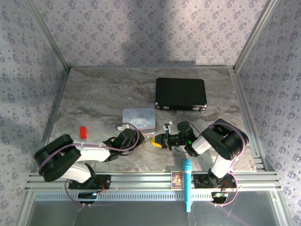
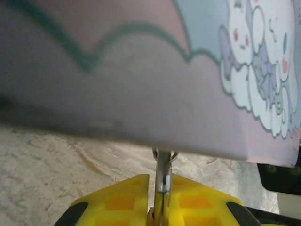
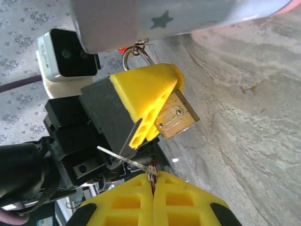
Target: Unlock the padlock with the key
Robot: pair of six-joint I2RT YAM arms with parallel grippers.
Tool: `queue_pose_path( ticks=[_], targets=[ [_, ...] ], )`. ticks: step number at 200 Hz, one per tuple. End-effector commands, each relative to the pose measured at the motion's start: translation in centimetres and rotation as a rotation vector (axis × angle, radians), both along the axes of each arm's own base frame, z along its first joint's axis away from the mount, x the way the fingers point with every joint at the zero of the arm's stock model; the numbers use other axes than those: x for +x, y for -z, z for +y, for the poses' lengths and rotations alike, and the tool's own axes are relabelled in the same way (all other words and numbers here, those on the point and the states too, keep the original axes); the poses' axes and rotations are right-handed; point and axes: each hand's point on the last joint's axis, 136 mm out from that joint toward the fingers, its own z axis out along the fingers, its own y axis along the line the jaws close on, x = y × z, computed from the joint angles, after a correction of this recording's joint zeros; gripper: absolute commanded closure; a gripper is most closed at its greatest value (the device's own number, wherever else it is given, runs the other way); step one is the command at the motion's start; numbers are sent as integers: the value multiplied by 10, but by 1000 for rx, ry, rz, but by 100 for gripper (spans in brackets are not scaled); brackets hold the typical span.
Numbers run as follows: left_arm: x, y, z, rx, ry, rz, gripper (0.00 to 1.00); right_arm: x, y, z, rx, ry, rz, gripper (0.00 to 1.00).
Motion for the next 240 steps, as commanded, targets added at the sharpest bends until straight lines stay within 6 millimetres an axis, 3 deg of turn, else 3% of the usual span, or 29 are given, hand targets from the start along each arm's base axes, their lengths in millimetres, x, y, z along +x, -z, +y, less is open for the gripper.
queue_pose_path(
  ticks=[1,21,65,95,113,142,164,194,240],
  targets=[
    [0,10,-3,32,6,14,95,-9,22,-3,-78,-12,15,100],
    [-3,18,-3,59,5,38,91,-12,32,-3,-110,-15,25,100],
    [-13,33,27,163,-88,84,72,-18,42,-5,-154,-18,20,100],
    [-15,22,32,172,-104,49,56,-19,44,-2,-163,-33,20,100],
    [-14,2,33,184,-102,-21,47,-20,43,1,-159,-39,14,100],
    [-16,-40,31,228,-76,-171,47,-19,31,6,-113,-46,0,100],
    [-19,-63,13,154,-5,-259,50,-20,23,12,-90,-59,-17,100],
    [-26,-69,-10,71,93,-279,56,-22,5,22,-37,-71,-49,100],
    [-31,-66,-14,77,134,-277,61,-20,-14,26,5,-70,-74,100]
  ],
)
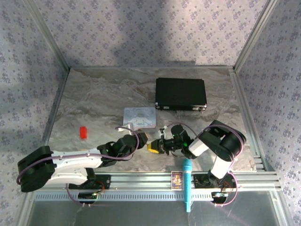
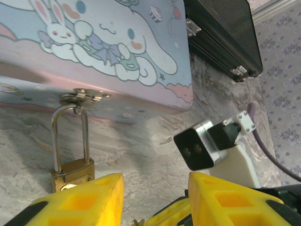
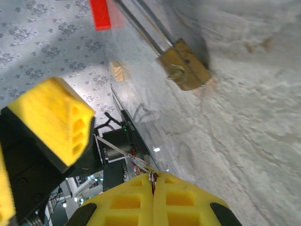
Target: Unlock the padlock with the key
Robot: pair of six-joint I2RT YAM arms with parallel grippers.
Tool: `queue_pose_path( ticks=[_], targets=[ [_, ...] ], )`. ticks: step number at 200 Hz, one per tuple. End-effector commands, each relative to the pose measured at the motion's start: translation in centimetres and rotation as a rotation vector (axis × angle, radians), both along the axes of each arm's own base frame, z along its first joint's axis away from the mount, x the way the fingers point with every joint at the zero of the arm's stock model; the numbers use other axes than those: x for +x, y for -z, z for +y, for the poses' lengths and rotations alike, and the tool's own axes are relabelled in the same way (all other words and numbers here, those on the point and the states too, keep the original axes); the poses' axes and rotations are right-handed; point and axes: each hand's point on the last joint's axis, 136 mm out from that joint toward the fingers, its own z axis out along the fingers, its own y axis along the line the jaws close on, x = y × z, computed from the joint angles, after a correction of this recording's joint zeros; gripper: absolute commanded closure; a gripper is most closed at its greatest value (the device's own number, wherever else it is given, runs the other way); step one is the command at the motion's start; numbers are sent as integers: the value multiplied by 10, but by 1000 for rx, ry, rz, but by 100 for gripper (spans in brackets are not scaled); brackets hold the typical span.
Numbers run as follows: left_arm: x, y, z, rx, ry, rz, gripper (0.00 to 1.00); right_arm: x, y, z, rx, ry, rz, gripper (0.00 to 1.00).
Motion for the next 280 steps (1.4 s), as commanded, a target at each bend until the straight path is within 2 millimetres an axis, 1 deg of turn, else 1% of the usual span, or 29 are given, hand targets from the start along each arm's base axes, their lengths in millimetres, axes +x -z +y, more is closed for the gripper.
queue_pose_path(
  ticks=[1,36,48,78,101,113,122,129,137,146,148,151,152,155,160,164,172,176,189,201,209,214,224,236,244,251,265,268,280],
  targets=[
    [-4,-1,-7,5,48,-20,61,4,-23,7,62,-5,-39,100],
    [-6,5,-10,14,68,-5,60,4,-34,11,82,-10,-61,100],
    [-6,6,-12,10,67,-1,63,3,-36,13,83,-15,-64,100],
    [-5,10,-11,10,57,9,80,1,-36,14,85,-20,-67,100],
    [-5,11,-7,10,39,17,99,-1,-35,13,77,-22,-74,100],
    [-5,10,-6,8,34,17,100,-1,-35,11,70,-26,-85,99],
    [-5,7,-5,-3,27,17,100,-2,-35,10,60,-29,-104,83],
    [-5,5,-4,-17,21,16,100,-1,-37,7,52,-22,-129,67],
    [-5,2,-2,-38,14,19,100,-1,-33,2,22,-13,-144,50],
    [-5,-2,0,-69,4,29,100,0,-31,-5,-24,-1,-171,35],
    [-5,-3,1,-75,2,32,100,1,-32,-7,-31,4,-181,28],
    [-4,-4,1,-86,-1,37,100,1,-29,-10,-60,12,-177,9],
    [-4,-4,1,-89,-1,37,100,2,-30,-11,-62,13,-188,5],
    [-4,-6,2,-98,-3,41,100,2,-27,-15,-95,24,-190,1],
    [-4,-8,3,-115,-3,44,100,6,-27,-21,-138,48,-217,1],
    [-3,-11,3,-127,-2,45,100,6,-22,-28,-193,61,-224,1],
    [-2,-15,3,-146,0,46,100,12,-26,-40,-280,102,-280,1],
    [-2,-16,3,-157,2,49,100,12,-24,-48,-340,113,-290,1],
    [0,-20,1,-214,10,61,100,17,-39,-62,-420,140,-377,1],
    [2,-26,-1,-280,11,67,100,20,-52,-71,-447,161,-439,1],
    [3,-30,-3,-308,13,66,100,20,-56,-76,-464,172,-460,1],
    [4,-33,-3,-322,15,59,100,22,-58,-79,-479,183,-466,1],
    [6,-42,-5,-350,20,39,100,27,-56,-90,-562,213,-454,1],
    [7,-51,-6,-379,23,16,100,31,-49,-113,-714,255,-404,1],
    [9,-58,-6,-403,25,0,100,37,-51,-131,-816,316,-372,1],
    [10,-64,-7,-422,27,-15,100,36,-52,-146,-911,331,-367,1],
    [11,-76,-9,-428,44,-55,100,37,-71,-161,-1035,351,-444,1],
    [11,-75,-9,-422,45,-55,100,37,-74,-163,-1055,346,-460,1],
    [12,-76,-11,-419,45,-50,100,38,-87,-161,-1066,316,-529,1]
  ],
)
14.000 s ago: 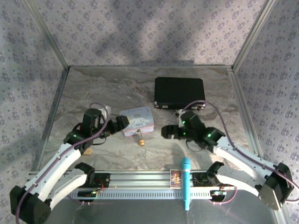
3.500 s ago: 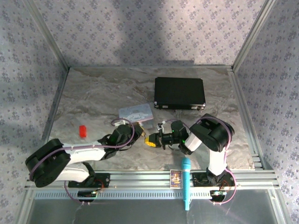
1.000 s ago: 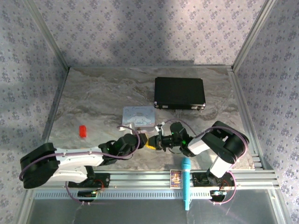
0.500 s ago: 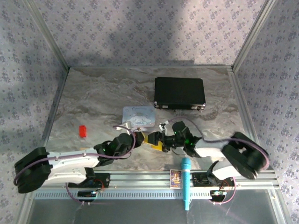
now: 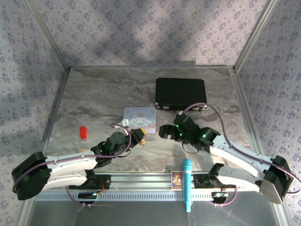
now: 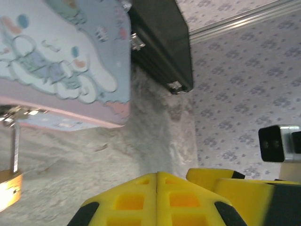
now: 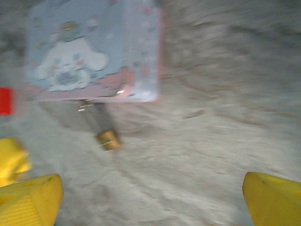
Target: Unlock the padlock with the key
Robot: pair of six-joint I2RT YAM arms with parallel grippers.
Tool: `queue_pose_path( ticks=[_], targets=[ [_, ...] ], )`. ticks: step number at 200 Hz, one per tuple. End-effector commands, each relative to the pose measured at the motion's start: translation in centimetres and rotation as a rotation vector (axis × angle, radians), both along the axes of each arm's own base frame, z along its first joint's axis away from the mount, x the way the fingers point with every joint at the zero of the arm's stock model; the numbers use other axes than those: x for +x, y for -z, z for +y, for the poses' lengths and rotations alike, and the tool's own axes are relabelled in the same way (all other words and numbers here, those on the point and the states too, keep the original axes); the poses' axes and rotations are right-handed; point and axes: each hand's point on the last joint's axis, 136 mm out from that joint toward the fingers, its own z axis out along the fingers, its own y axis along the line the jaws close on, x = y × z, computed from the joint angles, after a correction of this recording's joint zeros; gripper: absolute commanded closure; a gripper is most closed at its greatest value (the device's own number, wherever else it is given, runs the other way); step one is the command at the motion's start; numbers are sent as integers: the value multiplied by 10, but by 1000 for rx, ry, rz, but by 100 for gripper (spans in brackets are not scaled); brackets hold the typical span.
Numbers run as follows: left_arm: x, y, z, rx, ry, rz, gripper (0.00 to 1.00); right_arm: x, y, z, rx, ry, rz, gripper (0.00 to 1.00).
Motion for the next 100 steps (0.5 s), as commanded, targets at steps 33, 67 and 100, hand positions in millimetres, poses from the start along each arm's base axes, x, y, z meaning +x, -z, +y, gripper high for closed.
queue_pose_path(
  ticks=[33,67,100],
  targets=[
    [4,-38,-14,-121,33,-81,100,-5,-20,-27,-146,-52,-137,1],
    [5,-50,-15,-198,31,-107,100,6,-55,30,560,-80,-177,7],
    [7,-61,-16,-248,22,-137,100,1,-68,41,763,-110,-149,18]
  ],
)
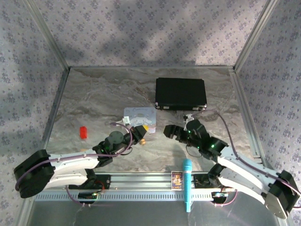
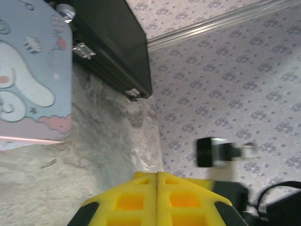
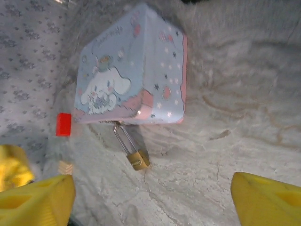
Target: Unlock the padlock with the key
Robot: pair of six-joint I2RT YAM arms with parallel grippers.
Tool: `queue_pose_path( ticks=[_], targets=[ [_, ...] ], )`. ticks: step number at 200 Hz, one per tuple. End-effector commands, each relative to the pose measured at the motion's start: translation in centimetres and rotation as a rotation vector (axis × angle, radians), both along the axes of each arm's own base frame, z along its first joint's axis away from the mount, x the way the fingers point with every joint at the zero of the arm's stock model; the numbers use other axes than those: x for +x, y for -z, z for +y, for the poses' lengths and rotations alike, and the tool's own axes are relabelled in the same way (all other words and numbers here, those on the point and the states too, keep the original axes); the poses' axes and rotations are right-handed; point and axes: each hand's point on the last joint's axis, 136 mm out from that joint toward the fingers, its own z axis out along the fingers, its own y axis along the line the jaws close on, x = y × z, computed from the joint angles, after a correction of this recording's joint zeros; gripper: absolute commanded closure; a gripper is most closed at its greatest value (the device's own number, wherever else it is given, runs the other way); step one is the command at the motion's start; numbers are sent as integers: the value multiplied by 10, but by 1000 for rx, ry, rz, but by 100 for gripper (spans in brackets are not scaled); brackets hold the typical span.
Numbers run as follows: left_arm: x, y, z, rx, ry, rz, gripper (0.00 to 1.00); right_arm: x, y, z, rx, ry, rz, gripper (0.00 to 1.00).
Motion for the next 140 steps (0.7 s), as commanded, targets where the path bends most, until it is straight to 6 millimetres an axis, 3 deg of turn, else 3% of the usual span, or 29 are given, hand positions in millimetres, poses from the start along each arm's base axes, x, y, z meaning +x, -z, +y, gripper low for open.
queue_pose_path(
  ticks=[1,38,67,111,140],
  targets=[
    [2,-26,-1,-104,-3,-54,100,-5,-81,37,346,-129,-115,18],
    [7,-34,-9,-187,-1,-54,100,-15,-107,51,435,-170,-175,27],
    [9,-37,-19,-222,16,-45,100,-17,-107,63,458,-197,-162,52],
    [11,-41,-24,-234,21,-47,100,-17,-103,65,438,-200,-161,43],
    [10,-48,-24,-259,24,-51,100,-15,-102,64,438,-195,-159,46]
  ],
)
